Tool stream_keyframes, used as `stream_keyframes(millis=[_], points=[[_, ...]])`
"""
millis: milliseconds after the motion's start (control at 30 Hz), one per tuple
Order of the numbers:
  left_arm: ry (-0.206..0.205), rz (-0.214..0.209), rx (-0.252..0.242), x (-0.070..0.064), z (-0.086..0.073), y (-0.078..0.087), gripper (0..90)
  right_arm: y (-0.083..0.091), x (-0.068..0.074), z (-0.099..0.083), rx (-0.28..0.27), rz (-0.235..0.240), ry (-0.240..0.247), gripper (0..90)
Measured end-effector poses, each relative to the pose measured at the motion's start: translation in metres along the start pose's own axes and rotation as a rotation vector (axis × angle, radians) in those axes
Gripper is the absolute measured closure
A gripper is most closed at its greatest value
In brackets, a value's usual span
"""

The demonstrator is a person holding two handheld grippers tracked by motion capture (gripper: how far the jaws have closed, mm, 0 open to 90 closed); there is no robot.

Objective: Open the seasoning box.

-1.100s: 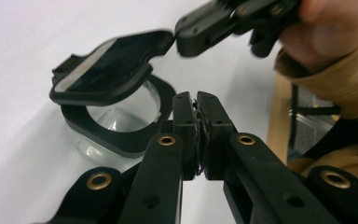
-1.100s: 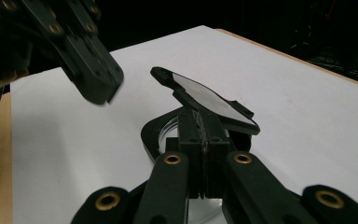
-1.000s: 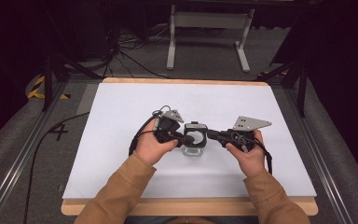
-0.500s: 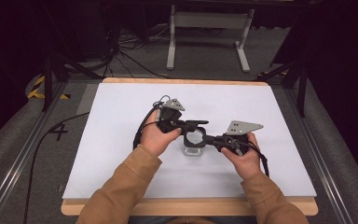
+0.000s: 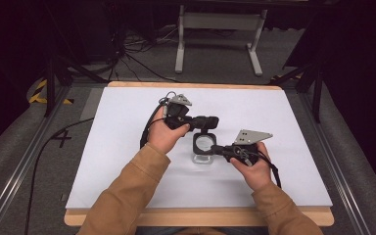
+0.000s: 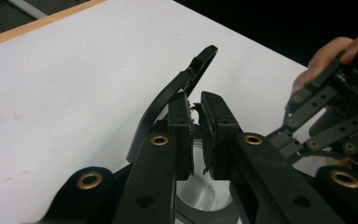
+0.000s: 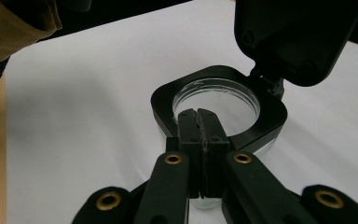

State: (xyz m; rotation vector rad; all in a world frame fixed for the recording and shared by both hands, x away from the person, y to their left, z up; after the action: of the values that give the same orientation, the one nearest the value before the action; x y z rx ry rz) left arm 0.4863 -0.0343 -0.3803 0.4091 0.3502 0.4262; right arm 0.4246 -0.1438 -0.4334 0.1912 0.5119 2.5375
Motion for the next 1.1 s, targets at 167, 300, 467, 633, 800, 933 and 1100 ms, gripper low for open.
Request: stream_keyframes(millis=[167, 300, 467, 633, 800, 933, 1100], points=[[0.012, 0.008, -0.017, 0.009, 0.005, -0.003, 83.2, 0.000, 0.000, 0.000, -0.006, 0.003, -0.013, 90.0], [0.027, 0.001, -0.037, 0.016, 0.006, -0.005, 83.0, 0.000, 0.000, -0.001, -0.005, -0.001, -0.002, 90.0], [0.035, 0.004, -0.058, 0.021, 0.007, -0.008, 83.3, 0.000, 0.000, -0.001, -0.008, 0.000, 0.001, 90.0], [0.032, 0.003, -0.058, 0.023, 0.007, -0.010, 84.0, 0.000, 0.000, 0.000, -0.010, 0.001, 0.002, 90.0], [0.040, 0.009, -0.071, 0.025, 0.009, -0.012, 86.4, 0.000, 0.000, 0.000, -0.005, -0.008, 0.017, 90.0], [0.028, 0.019, -0.072, 0.024, 0.010, -0.012, 86.2, 0.000, 0.000, 0.000, -0.005, -0.008, 0.023, 90.0], [0.013, 0.024, -0.049, 0.018, 0.009, -0.009, 81.8, -0.001, 0.000, 0.000, 0.000, -0.006, 0.027, 90.0]])
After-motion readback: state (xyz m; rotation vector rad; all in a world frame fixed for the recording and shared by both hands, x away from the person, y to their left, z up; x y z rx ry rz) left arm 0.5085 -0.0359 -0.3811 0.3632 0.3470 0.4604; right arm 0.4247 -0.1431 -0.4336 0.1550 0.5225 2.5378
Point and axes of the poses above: each handheld gripper's, and its own axes: y roughly backward along the jaws, z roughly out of its top, x roughly to its left, the point moved 9 cm from there along -y, roughly forward along the jaws, and after that the axes turned 5 degrees about -x, right-handed, at the moved point
